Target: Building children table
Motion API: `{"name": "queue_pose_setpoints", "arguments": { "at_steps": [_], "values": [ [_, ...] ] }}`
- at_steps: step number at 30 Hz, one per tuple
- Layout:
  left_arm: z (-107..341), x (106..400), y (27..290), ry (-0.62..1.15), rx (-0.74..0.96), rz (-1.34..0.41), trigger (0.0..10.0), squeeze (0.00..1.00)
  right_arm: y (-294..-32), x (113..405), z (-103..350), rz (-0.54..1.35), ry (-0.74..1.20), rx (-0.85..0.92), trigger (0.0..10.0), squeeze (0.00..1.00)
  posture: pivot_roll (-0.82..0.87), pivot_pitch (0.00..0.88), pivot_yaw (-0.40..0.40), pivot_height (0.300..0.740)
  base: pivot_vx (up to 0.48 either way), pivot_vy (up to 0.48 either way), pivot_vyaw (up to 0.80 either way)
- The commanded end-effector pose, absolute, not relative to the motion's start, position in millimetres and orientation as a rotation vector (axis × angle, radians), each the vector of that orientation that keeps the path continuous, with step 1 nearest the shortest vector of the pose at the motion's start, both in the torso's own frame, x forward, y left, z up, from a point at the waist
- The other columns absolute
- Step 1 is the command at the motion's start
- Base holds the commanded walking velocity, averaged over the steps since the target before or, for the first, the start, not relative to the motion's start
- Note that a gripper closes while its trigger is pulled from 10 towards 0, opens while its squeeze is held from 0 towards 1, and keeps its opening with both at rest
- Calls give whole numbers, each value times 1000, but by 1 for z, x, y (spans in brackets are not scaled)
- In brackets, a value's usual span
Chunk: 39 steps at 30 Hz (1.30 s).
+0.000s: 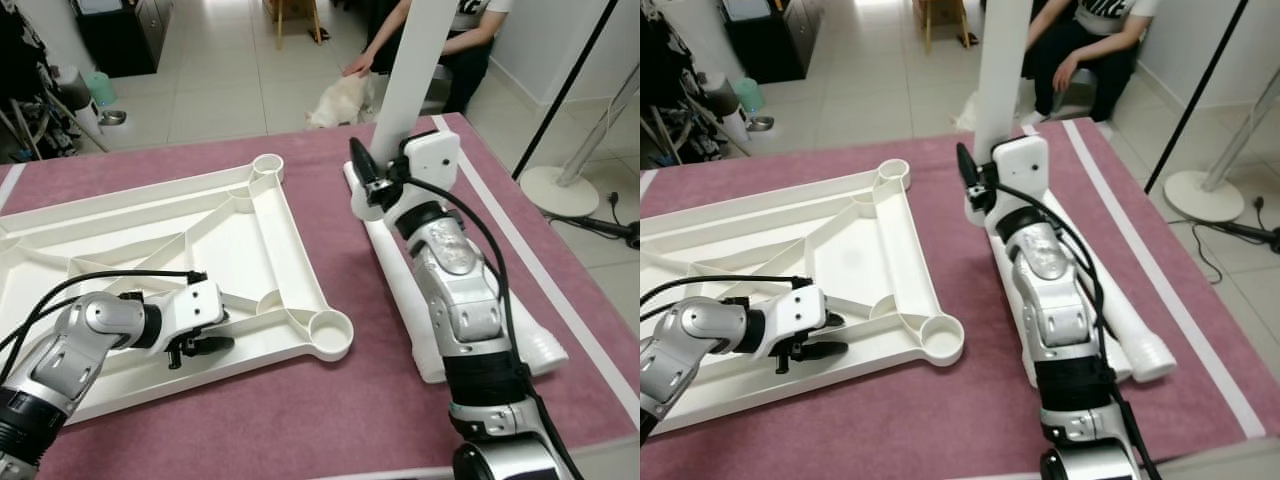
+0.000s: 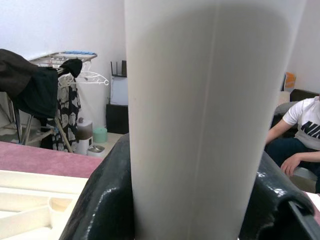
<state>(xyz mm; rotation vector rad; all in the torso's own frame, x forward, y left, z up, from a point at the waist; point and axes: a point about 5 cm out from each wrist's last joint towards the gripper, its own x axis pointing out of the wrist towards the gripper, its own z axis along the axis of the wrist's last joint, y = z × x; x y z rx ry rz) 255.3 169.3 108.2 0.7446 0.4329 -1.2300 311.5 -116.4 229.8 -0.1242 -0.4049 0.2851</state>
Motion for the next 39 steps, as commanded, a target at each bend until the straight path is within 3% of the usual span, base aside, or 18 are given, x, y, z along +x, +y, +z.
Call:
{"name": "queue_pose_setpoints", "arguments": {
  "at_steps": [1, 2, 7, 8, 9, 10, 24, 25, 26, 32, 39],
  "values": [
    [101, 251, 175, 475, 734, -1221, 5804, 0, -114, 310, 235, 300, -430, -115, 10000, 0, 29, 0, 87, 740, 0, 0, 0],
    [107, 252, 174, 452, 698, -1216, 10000, 0, -114, 310, 235, 299, -430, -116, 10000, 0, 30, 0, 87, 740, 0, 0, 0],
    [112, 255, 177, 439, 699, -1183, 10000, 0, -115, 310, 234, 297, -427, -117, 10000, 0, 30, 0, 87, 740, 0, 0, 0],
    [108, 257, 178, 449, 726, -1172, 2863, 0, -114, 310, 234, 299, -428, -115, 10000, 0, 37, 0, 85, 740, 0, 0, 0],
    [108, 257, 178, 449, 726, -1172, 2863, 0, -114, 310, 234, 299, -428, -115, 10000, 0, 37, 0, 85, 740, 0, 0, 0],
    [105, 258, 179, 455, 741, -1168, 0, 0, -114, 310, 234, 302, -428, -114, 10000, 0, 37, 0, 85, 740, 0, 0, 0],
    [128, 273, 186, 387, 838, -1151, 0, 0, -114, 311, 236, 300, -433, -114, 10000, 0, 35, 0, 85, 740, 0, 0, 0],
    [139, 279, 191, 362, 857, -1128, 2627, 0, -114, 311, 236, 300, -434, -113, 10000, 0, 35, 0, 85, 740, 0, 0, 0],
    [153, 284, 194, 330, 873, -1123, 10000, 0, -114, 311, 236, 299, -435, -112, 10000, 0, 35, 0, 85, 740, 0, 0, 0],
    [181, 294, 213, 312, 991, -1106, 10000, 0, -113, 310, 235, 298, -434, -106, 10000, 0, 45, 0, 90, 740, 0, 0, 0],
    [173, 292, 231, 407, 1109, -1108, 10000, 0, -113, 310, 235, 297, -432, -104, 10000, 0, 44, 0, 93, 740, 0, 0, 0]
  ]
}}
